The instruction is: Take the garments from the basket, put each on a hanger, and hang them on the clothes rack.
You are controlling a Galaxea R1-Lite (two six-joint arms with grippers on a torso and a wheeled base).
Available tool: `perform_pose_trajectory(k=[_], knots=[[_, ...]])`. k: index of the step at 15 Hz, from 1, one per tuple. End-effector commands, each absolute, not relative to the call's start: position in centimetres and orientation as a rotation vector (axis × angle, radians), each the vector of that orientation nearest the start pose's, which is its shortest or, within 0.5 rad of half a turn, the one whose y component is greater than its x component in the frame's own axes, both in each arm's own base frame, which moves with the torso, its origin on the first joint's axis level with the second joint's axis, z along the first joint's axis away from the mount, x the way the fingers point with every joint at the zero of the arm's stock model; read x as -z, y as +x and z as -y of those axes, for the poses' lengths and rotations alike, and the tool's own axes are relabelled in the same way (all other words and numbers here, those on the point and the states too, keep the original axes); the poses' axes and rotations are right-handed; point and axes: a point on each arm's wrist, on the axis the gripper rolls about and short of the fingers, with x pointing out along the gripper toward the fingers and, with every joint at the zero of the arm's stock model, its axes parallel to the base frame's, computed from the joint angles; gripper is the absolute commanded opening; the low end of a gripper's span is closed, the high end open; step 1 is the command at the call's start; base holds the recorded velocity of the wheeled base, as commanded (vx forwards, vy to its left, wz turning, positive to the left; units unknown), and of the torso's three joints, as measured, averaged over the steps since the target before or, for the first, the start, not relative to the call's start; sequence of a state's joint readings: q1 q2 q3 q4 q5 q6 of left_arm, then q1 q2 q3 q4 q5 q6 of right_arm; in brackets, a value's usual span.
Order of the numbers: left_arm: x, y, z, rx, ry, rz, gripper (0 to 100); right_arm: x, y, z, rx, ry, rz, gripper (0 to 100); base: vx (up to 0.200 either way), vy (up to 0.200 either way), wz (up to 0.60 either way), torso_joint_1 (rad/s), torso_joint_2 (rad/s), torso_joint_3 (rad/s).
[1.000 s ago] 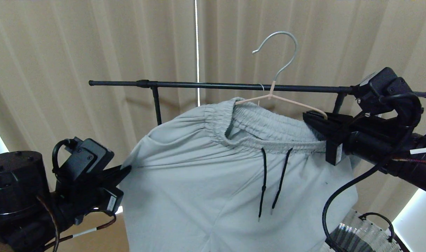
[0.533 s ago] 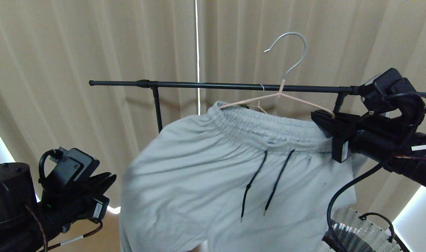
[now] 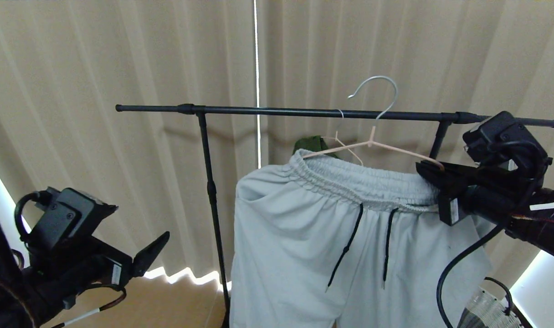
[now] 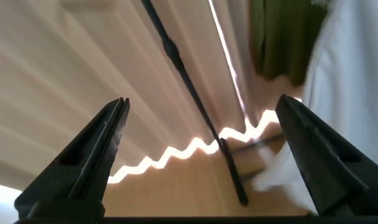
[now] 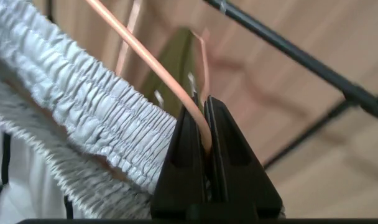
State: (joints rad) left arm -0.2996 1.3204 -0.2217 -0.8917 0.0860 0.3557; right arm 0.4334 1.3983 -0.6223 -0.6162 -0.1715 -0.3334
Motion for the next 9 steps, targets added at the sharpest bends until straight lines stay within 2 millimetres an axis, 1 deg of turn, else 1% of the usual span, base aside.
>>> perform_pose_trajectory(k=[1, 2, 3, 5, 6, 8, 9], knots=[[-16.2, 14.0, 4.1, 0.224, 0.275, -0.069, 100, -19.7, 20.4, -8.2, -0.227, -0.407, -0.202, 0, 0.0, 0.0, 0.0, 0.0, 0.0, 0.0], [-16.5, 13.1, 3.8, 0.219, 0.219, -0.044, 100, -19.0, 20.3, -7.8, -0.188, -0.428, -0.265, 0, 0.0, 0.0, 0.0, 0.0, 0.0, 0.0], [-16.8, 12.3, 3.6, 0.216, 0.185, -0.014, 100, -18.7, 20.3, -7.5, -0.143, -0.445, -0.306, 0, 0.0, 0.0, 0.0, 0.0, 0.0, 0.0], [-17.0, 11.3, 3.2, 0.205, 0.165, 0.019, 100, -18.5, 20.2, -7.3, -0.102, -0.458, -0.329, 0, 0.0, 0.0, 0.0, 0.0, 0.0, 0.0], [-16.7, 10.6, 2.8, 0.192, 0.16, 0.025, 100, -18.6, 20.4, -7.2, -0.072, -0.463, -0.333, 0, 0.0, 0.0, 0.0, 0.0, 0.0, 0.0], [-16.6, 10.7, 2.7, 0.18, 0.167, 0.02, 100, -18.6, 20.5, -6.6, -0.023, -0.46, -0.34, 0, 0.0, 0.0, 0.0, 0.0, 0.0, 0.0], [-16.6, 10.7, 2.6, 0.17, 0.168, 0.014, 100, -18.7, 20.7, -5.7, 0.021, -0.452, -0.347, 0, 0.0, 0.0, 0.0, 0.0, 0.0, 0.0]])
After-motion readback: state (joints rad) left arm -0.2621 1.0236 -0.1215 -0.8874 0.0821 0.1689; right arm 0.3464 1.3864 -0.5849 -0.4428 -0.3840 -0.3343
